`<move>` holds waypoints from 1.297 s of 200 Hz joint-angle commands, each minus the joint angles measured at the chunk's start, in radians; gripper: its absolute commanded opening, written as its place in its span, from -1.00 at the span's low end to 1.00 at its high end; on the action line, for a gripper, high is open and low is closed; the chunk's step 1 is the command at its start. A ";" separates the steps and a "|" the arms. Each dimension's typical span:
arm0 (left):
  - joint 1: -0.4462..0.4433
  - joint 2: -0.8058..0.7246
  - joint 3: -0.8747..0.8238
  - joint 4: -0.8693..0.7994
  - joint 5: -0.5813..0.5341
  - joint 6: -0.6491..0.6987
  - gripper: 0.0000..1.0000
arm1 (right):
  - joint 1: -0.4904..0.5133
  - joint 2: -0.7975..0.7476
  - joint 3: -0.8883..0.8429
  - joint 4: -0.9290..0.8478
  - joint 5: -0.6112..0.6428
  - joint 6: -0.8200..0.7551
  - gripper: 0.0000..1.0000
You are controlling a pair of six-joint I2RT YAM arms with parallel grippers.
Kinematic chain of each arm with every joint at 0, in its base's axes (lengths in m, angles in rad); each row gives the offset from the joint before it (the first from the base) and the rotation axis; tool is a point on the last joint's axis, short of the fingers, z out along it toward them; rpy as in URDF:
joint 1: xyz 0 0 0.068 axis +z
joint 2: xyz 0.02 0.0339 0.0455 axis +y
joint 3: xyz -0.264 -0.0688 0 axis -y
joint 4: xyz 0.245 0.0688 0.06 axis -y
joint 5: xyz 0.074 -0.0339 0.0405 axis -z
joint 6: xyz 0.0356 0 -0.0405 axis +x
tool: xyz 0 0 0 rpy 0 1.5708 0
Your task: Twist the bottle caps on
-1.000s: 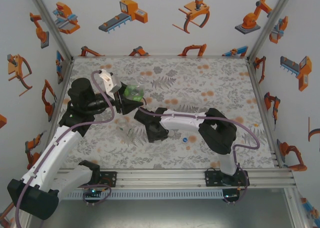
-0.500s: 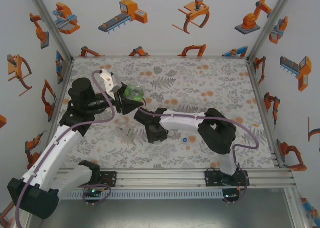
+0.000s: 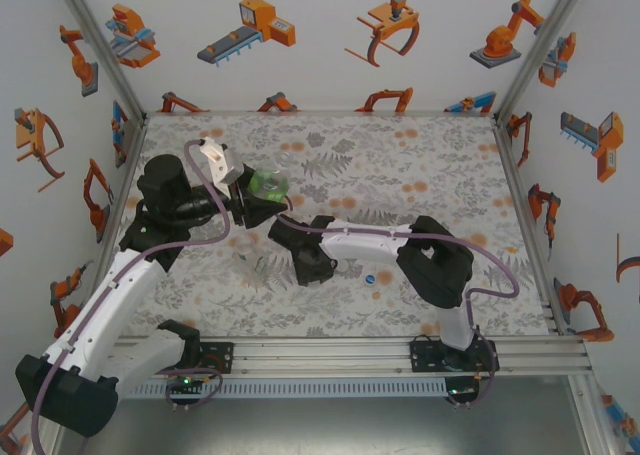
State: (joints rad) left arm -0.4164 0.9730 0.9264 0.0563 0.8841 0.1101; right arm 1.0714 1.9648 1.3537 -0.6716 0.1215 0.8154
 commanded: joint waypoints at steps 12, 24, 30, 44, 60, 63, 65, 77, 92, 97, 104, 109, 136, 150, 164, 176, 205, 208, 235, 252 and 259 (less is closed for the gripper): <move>0.004 0.006 -0.002 0.023 0.028 -0.008 -1.00 | 0.005 -0.030 -0.027 -0.016 0.038 0.002 -0.27; 0.004 0.007 -0.001 0.019 0.026 -0.001 -1.00 | 0.003 -0.042 -0.028 -0.015 0.041 0.004 -0.30; 0.004 0.008 -0.001 0.017 0.024 0.000 -1.00 | 0.002 -0.051 -0.029 -0.014 0.043 0.002 -0.32; 0.004 0.009 -0.001 0.013 0.018 0.007 -1.00 | -0.002 -0.076 -0.034 -0.015 0.046 0.000 -0.36; 0.002 0.012 -0.002 0.004 0.015 0.017 -1.00 | -0.013 -0.122 -0.051 -0.001 0.044 -0.005 -0.38; 0.002 0.013 -0.001 0.003 0.014 0.018 -1.00 | -0.016 -0.131 -0.057 0.004 0.043 -0.008 -0.39; 0.002 0.013 -0.001 0.003 0.014 0.021 -1.00 | -0.018 -0.138 -0.060 0.007 0.041 -0.011 -0.39; 0.001 0.013 -0.003 -0.002 0.011 0.030 -1.00 | -0.033 -0.183 -0.086 0.032 0.030 -0.027 -0.40; -0.002 0.013 -0.003 -0.009 0.003 0.042 -1.00 | -0.063 -0.247 -0.117 0.053 0.015 -0.045 -0.41; -0.005 0.014 -0.003 -0.013 0.000 0.046 -1.00 | -0.075 -0.268 -0.127 0.064 0.009 -0.057 -0.41; -0.007 0.015 -0.004 -0.020 -0.002 0.054 -1.00 | -0.090 -0.304 -0.139 0.072 0.001 -0.073 -0.42; -0.009 0.015 -0.003 -0.023 -0.005 0.062 -1.00 | -0.101 -0.328 -0.145 0.073 0.000 -0.082 -0.43; -0.023 0.014 -0.003 -0.050 -0.021 0.098 -1.00 | -0.181 -0.463 -0.181 0.090 -0.054 -0.153 -0.45; -0.032 0.012 -0.004 -0.063 -0.030 0.121 -1.00 | -0.232 -0.541 -0.204 0.118 -0.107 -0.191 -0.46; -0.047 0.013 -0.008 -0.082 -0.042 0.159 -1.00 | -0.294 -0.616 -0.225 0.156 -0.184 -0.221 -0.48; -0.061 0.009 -0.015 -0.098 -0.049 0.199 -1.00 | -0.338 -0.674 -0.235 0.187 -0.246 -0.250 -0.50; -0.101 0.004 -0.023 -0.155 -0.047 0.310 -1.00 | -0.389 -0.782 -0.210 0.226 -0.354 -0.368 -0.53; -0.104 0.003 -0.024 -0.162 -0.046 0.322 -1.00 | -0.389 -0.791 -0.206 0.228 -0.360 -0.386 -0.54; -0.136 0.001 -0.028 -0.222 -0.040 0.438 -1.00 | -0.390 -0.862 -0.173 0.262 -0.407 -0.501 -0.56; -0.144 -0.003 -0.033 -0.232 -0.038 0.467 -1.00 | -0.389 -0.893 -0.154 0.276 -0.445 -0.562 -0.60; -0.147 -0.004 -0.034 -0.235 -0.037 0.472 -1.00 | -0.389 -0.903 -0.148 0.283 -0.463 -0.584 -0.63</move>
State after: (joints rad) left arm -0.5526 0.9863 0.9054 -0.1390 0.8303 0.4767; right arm 0.6819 1.1023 1.1599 -0.4412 -0.2520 0.3683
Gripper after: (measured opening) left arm 0.519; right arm 0.379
